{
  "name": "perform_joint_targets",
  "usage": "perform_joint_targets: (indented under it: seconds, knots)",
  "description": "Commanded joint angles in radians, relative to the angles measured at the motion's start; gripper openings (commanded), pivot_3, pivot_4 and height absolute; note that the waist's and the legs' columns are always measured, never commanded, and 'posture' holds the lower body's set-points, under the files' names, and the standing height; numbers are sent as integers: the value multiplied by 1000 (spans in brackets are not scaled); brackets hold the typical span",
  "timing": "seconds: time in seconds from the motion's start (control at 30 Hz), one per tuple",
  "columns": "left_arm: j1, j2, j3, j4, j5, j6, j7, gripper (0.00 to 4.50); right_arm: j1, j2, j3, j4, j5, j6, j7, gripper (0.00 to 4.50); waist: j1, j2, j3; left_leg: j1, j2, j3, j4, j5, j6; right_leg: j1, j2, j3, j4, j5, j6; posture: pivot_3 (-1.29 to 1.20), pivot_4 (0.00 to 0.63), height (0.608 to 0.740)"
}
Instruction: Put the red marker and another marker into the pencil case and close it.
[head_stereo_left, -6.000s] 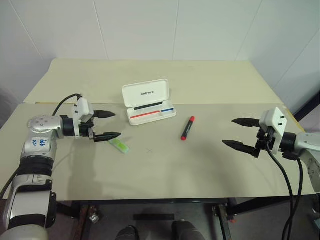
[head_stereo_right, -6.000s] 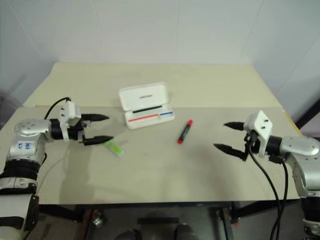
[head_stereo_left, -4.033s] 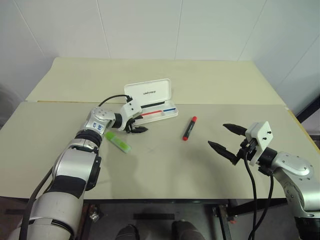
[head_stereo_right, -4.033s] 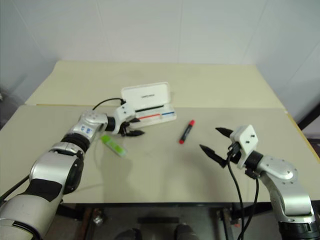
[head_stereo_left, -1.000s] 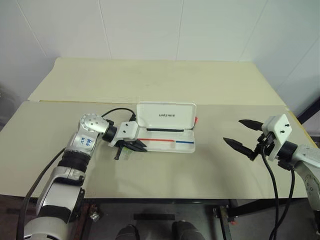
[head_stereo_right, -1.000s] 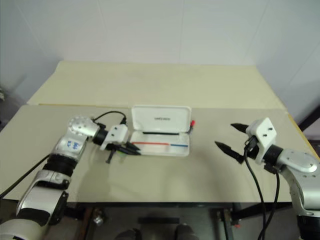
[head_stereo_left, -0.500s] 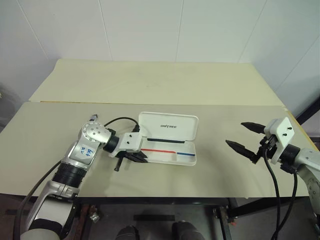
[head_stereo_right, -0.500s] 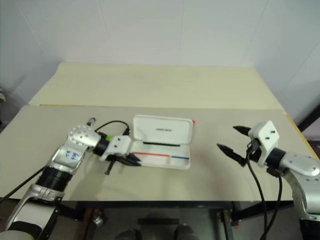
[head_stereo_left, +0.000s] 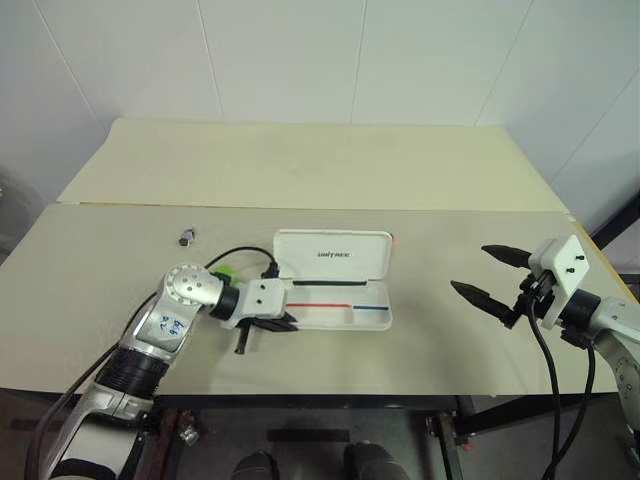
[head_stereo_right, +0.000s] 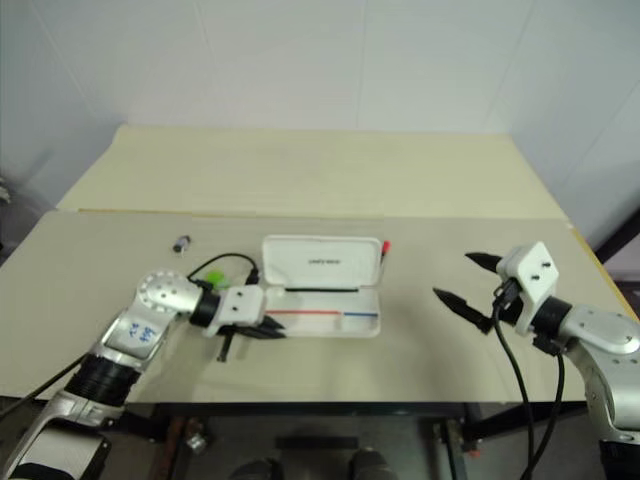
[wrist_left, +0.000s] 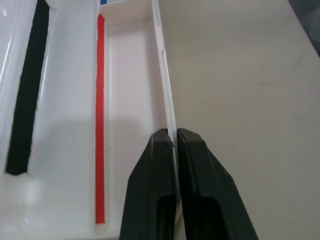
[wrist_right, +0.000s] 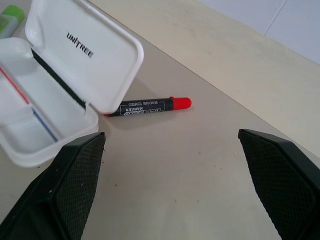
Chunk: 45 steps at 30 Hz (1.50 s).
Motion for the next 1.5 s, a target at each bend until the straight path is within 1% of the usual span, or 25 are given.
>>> perform_joint_targets:
  seconds: [0.03, 0.23, 0.53, 0.63, 0.73, 0.93, 1.0, 1.27, 1.5]
  knots:
    - [25, 5, -12, -76, -44, -5, -8, 44, -17, -13, -14, -20, 15, 1, 4, 4500, 0, 0, 0, 0, 0, 0, 0, 0, 0, 0, 0, 0, 0, 0, 0, 0, 150, 740]
    - [60, 23, -29, -114, -39, 13, -4, 44, -27, -9, -2, -21, 14, 5, 8, 4500, -2, 0, 0, 0, 0, 0, 0, -1, 2, 1, -1, 0, -3, 0, 0, 0, 150, 740]
    - [61, 29, -42, -94, -29, 3, 10, 44, -39, -10, 6, -14, 12, 6, 14, 4500, -13, 0, 0, 0, -1, 1, 0, -2, 3, 2, -2, 0, -4, 0, -1, 0, 150, 740]
    - [59, 27, -42, -100, -27, 22, 23, 834, -42, -9, 7, -11, 10, 5, 15, 4500, -14, 0, 0, 0, -1, 1, 0, -2, 3, 2, -2, 0, -4, 0, -1, 0, 150, 740]
    - [59, 35, -46, -113, -31, 43, 28, 1786, -46, -8, 9, -9, 8, 4, 15, 4500, -15, 0, 0, 0, -1, 1, 0, -2, 3, 2, -2, 0, -4, 0, -1, 0, 150, 740]
    - [58, 47, -42, -144, -52, 73, 27, 3833, -52, -6, 13, -5, 7, 3, 16, 4500, -15, 0, 0, 0, -1, 1, 0, -2, 3, 2, -2, 0, -4, 0, -1, 0, 150, 740]
    - [64, 55, -35, -178, -76, 105, 16, 4417, -55, -6, 15, -3, 8, 3, 17, 4500, -15, 0, 0, 0, -1, 1, 0, -2, 3, 2, -2, 0, -5, 0, -1, 0, 150, 740]
    - [86, 75, 0, -276, -182, 203, 10, 4466, -62, -4, 29, 1, 11, 6, 16, 4500, -16, 0, 0, 0, -1, 1, 0, -2, 4, 2, -2, 0, -5, -1, -2, 0, 150, 740]
    - [106, 60, 61, -349, -296, 264, 41, 4466, -78, -1, 42, 16, 8, 2, 19, 4500, -16, 0, 0, 0, -1, 1, 0, -3, 4, 2, -2, 0, -6, -1, -3, 0, 150, 740]
